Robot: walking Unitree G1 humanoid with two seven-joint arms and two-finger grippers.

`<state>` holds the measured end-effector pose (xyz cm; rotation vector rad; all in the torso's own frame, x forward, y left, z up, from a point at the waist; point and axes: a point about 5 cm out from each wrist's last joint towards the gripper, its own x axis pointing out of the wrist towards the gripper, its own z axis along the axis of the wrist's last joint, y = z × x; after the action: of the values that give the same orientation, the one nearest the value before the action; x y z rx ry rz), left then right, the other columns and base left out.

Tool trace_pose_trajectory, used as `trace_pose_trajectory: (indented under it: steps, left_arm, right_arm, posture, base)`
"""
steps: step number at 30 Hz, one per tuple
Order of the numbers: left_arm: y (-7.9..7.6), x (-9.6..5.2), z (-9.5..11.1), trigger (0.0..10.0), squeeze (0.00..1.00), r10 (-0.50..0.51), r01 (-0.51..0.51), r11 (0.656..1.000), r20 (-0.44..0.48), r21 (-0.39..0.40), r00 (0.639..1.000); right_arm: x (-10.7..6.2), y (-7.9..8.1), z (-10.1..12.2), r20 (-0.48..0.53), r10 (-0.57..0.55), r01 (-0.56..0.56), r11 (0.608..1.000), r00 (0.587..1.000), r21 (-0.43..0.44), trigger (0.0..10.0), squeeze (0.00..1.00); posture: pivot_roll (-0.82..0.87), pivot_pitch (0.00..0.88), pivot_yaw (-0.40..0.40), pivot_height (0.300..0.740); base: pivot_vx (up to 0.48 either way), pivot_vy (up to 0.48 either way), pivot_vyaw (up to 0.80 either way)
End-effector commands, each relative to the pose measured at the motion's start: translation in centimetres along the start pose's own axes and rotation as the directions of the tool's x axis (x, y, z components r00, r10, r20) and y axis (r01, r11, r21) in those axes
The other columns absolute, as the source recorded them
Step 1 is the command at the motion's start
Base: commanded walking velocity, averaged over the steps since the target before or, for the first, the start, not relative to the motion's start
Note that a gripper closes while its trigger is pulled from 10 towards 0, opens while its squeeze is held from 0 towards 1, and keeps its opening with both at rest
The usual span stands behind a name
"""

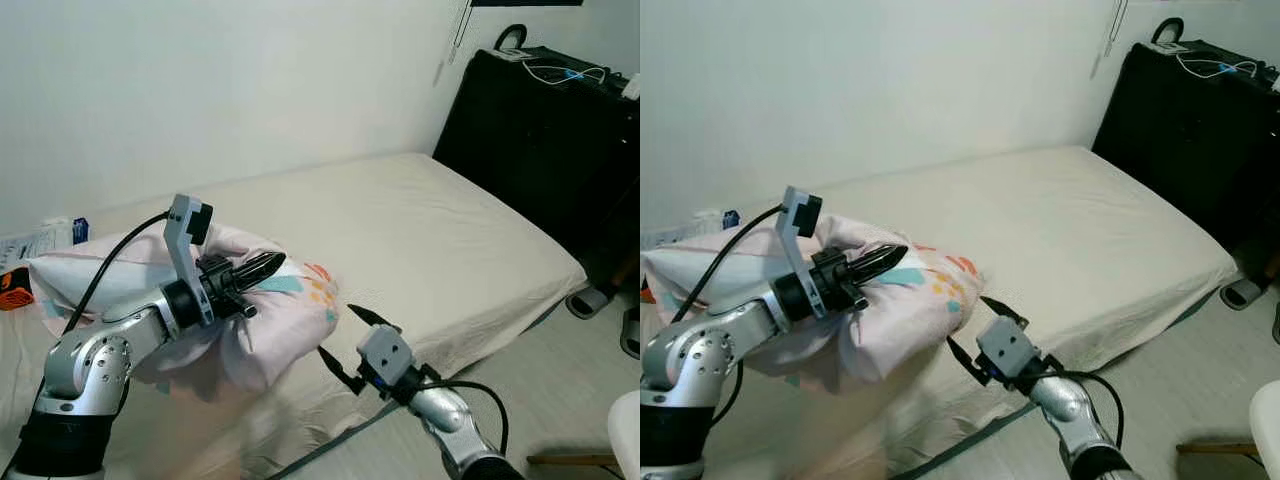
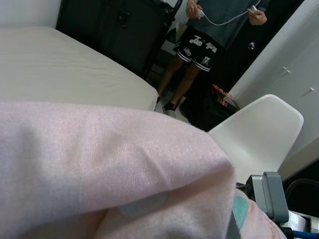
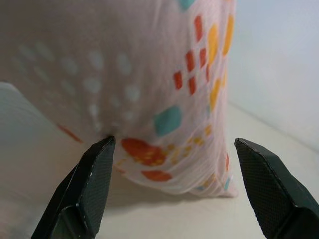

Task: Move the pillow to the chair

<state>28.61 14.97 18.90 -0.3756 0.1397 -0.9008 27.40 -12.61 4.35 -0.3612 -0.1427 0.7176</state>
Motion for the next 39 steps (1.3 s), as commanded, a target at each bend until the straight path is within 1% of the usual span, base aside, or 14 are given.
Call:
trace_pose_trajectory:
  steps: [1,11,16,19,25,26,29,31,34,35,36,37,38,39]
  left_arm:
    - [-1.1,0.6,1.0,10.0,0.0,-0.09,0.089,0.996,0.029,0.032,0.996]
    - [-1.3,0.9,0.8,10.0,0.0,-0.1,0.099,0.995,0.028,0.024,0.995]
    - [-1.4,0.9,0.7,10.0,0.0,-0.102,0.102,0.995,0.024,0.023,0.994]
    - [-1.4,0.9,0.6,10.0,0.0,-0.105,0.104,0.994,0.02,0.023,0.994]
    - [-1.5,0.9,0.3,10.0,0.0,-0.102,0.102,0.995,0.001,0.021,0.995]
    - [-1.5,1.0,0.2,10.0,0.0,-0.101,0.101,0.995,-0.003,0.02,0.995]
    - [-1.5,1.0,0.2,10.0,0.0,-0.099,0.099,0.995,-0.005,0.02,0.995]
    - [-1.5,1.0,0.2,10.0,0.0,-0.098,0.098,0.995,-0.004,0.016,0.995]
    - [-1.5,1.0,0.2,10.0,0.0,-0.098,0.098,0.995,-0.003,0.015,0.995]
    - [-1.5,1.0,0.3,10.0,0.0,-0.094,0.094,0.996,0.0,0.011,0.996]
    - [-1.5,1.0,0.3,10.0,0.0,-0.094,0.094,0.996,0.0,0.011,0.996]
    - [-1.5,1.0,0.3,10.0,0.0,-0.088,0.088,0.996,0.006,0.007,0.996]
    - [-1.5,1.0,0.3,10.0,0.0,-0.088,0.088,0.996,0.006,0.007,0.996]
    - [-1.5,1.1,0.3,10.0,0.0,-0.084,0.084,0.996,0.013,0.001,0.996]
  right_arm:
    - [-0.1,-0.5,0.2,0.009,-0.014,0.014,1.0,1.0,-0.008,10.0,0.0]
    - [1.5,-2.7,0.7,-0.03,-0.015,0.015,1.0,0.999,-0.007,10.0,0.0]
    - [1.9,-3.1,0.8,-0.04,-0.011,0.011,1.0,0.999,-0.001,10.0,0.0]
    - [2.6,-3.5,0.9,-0.063,0.006,-0.004,1.0,0.998,0.031,10.0,0.0]
    - [3.5,-3.0,0.6,-0.13,0.103,-0.089,0.991,0.986,0.104,10.0,0.0]
    - [3.6,-2.7,0.5,-0.146,0.148,-0.134,0.986,0.978,0.104,10.0,0.0]
    - [3.7,-2.5,0.5,-0.156,0.177,-0.162,0.982,0.972,0.101,10.0,0.0]
    - [3.9,-1.6,0.8,-0.139,0.272,-0.266,0.962,0.952,0.063,10.0,0.0]
    - [4.0,-1.3,0.9,-0.132,0.299,-0.296,0.954,0.945,0.044,10.0,0.0]
    - [4.0,-0.7,1.1,-0.129,0.337,-0.345,0.938,0.932,-0.043,10.0,0.0]
    - [4.0,-0.7,1.1,-0.129,0.337,-0.345,0.938,0.932,-0.043,10.0,0.0]
    - [3.9,-0.1,1.3,-0.127,0.362,-0.378,0.916,0.923,-0.134,10.0,0.0]
    - [3.9,-0.1,1.3,-0.127,0.362,-0.378,0.916,0.923,-0.134,10.0,0.0]
    - [3.8,0.3,1.5,-0.118,0.372,-0.39,0.892,0.921,-0.228,10.0,0.0]
  posture:
    - [0.08,0.0,-0.098,0.74]
    - [0.09,0.0,-0.103,0.74]
    - [0.09,0.0,-0.105,0.74]
    - [0.1,0.0,-0.106,0.74]
    - [0.1,0.0,-0.104,0.74]
    - [0.1,0.0,-0.103,0.74]
    - [0.1,0.0,-0.103,0.74]
    - [0.1,0.0,-0.102,0.74]
    - [0.1,0.0,-0.102,0.74]
    - [0.1,0.0,-0.103,0.74]
    - [0.1,0.0,-0.103,0.74]
    - [0.11,0.0,-0.106,0.74]
    - [0.11,0.0,-0.106,0.74]
    - [0.11,0.0,-0.107,0.74]
  base:
    - [0.0,0.0,0.0]
    - [0.0,0.0,0.0]
    - [0.0,0.0,0.0]
    - [0.0,0.0,0.0]
    - [0.0,0.0,0.0]
    - [0.0,0.0,0.0]
    - [0.0,0.0,0.0]
    - [0.0,0.0,0.0]
    - [0.0,0.0,0.0]
    - [0.0,0.0,0.0]
    - [0.0,0.0,0.0]
    - [0.0,0.0,0.0]
    - [0.0,0.0,0.0]
    - [0.0,0.0,0.0]
